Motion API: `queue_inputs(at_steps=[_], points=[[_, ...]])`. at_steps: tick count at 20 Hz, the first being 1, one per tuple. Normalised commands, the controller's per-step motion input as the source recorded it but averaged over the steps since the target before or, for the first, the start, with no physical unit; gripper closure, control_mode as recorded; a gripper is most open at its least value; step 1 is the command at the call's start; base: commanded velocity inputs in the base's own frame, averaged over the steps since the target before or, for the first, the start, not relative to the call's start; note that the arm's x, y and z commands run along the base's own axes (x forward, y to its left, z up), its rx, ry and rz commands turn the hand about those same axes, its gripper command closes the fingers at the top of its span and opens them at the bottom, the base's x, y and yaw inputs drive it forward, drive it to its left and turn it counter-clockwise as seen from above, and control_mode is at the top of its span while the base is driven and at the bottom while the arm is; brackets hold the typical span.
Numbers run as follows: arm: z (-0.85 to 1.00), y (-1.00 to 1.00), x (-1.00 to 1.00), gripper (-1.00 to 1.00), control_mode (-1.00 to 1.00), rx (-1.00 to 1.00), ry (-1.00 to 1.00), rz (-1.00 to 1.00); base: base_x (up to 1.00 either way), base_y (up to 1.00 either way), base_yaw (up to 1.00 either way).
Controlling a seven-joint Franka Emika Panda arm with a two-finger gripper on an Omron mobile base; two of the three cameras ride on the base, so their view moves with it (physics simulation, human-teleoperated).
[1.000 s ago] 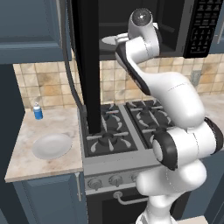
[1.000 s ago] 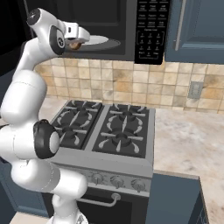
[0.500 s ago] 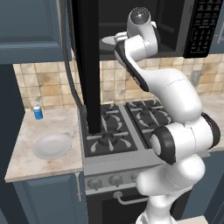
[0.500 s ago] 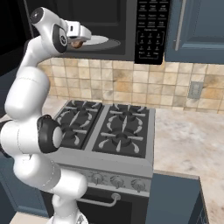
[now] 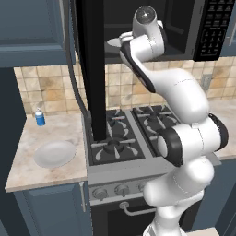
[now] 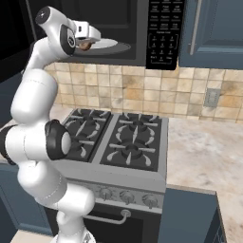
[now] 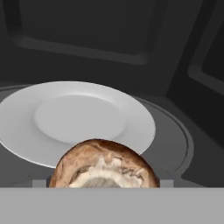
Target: Pick the mushroom from the counter and place it in the microwave. Then turn on the microwave.
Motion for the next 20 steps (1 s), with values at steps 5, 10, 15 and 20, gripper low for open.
queue_inputs(at_steps=[5,10,15,20], points=[[0.00,0.00,0.18,1.00,-1.00,-0.01,0.00,0.00,0.00,0.00,0.00],[0.00,0.00,0.17,1.00,-1.00,-0.01,0.00,0.00,0.00,0.00,0.00],[0.02,0.00,0.15,1.00,-1.00,-0.01,0.00,0.00,0.00,0.00,0.00],[0.04,0.00,0.16,1.00,-1.00,0.00,0.00,0.00,0.00,0.00,0.00]])
